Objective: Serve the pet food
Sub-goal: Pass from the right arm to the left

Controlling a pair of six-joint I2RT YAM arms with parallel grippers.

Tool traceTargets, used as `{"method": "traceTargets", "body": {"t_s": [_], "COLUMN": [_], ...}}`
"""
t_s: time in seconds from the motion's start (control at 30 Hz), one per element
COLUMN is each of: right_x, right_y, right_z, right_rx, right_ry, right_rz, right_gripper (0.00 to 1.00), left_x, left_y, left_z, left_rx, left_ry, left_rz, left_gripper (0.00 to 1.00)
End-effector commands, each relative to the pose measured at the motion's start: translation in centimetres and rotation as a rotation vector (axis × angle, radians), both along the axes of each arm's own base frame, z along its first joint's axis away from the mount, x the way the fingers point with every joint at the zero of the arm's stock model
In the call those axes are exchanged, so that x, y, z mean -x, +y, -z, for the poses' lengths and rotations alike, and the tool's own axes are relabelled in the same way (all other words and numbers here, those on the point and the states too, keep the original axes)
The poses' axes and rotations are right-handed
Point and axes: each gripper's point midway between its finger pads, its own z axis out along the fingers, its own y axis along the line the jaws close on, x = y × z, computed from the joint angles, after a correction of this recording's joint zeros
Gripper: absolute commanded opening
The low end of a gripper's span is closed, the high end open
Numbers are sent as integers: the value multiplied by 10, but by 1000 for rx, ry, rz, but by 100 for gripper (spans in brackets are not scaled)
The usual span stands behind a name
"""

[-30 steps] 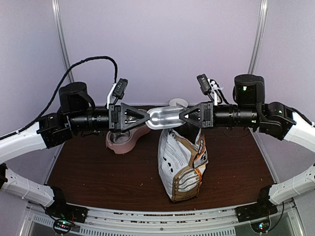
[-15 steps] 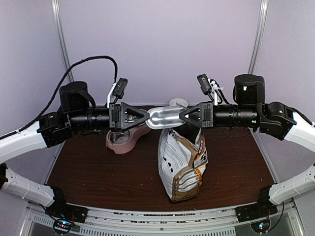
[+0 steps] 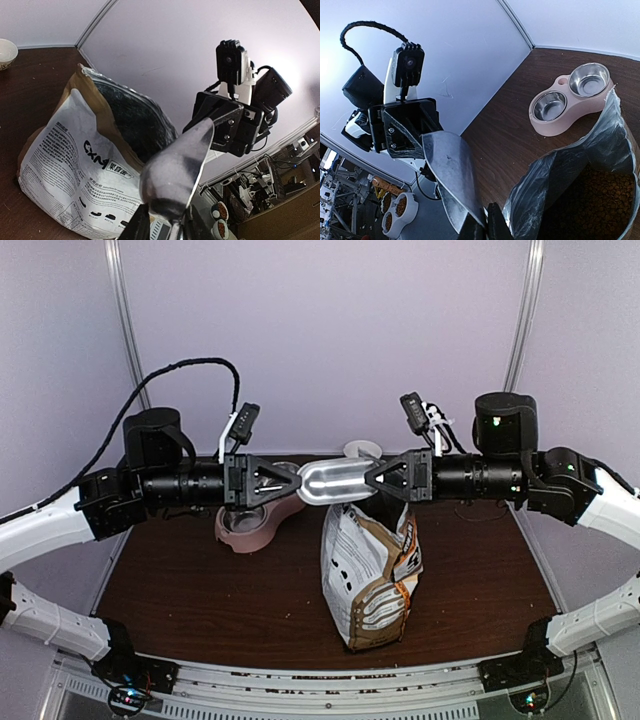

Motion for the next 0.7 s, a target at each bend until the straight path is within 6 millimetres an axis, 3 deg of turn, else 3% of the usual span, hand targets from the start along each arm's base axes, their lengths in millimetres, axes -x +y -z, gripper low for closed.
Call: {"method": "traceTargets", "body": {"t_s": [0.0, 0.33, 0.67], "right_x": [-9, -10, -14], "right_y": [-8, -6, 0], "right_z": [-9, -5, 4], "right_rx": [3, 19, 44], "right_ry": [-22, -19, -6], "right_rz": [61, 64, 57], "right_gripper": [0, 0, 3], "left_x": [1, 0, -2], "left_y": [6, 6, 7], "left_z": [-26, -23, -21], "left_rx": [52, 42, 45], "left_ry": [-60, -55, -37], "left_rz": [-18, -19, -34], "left_gripper": [20, 0, 0]}}
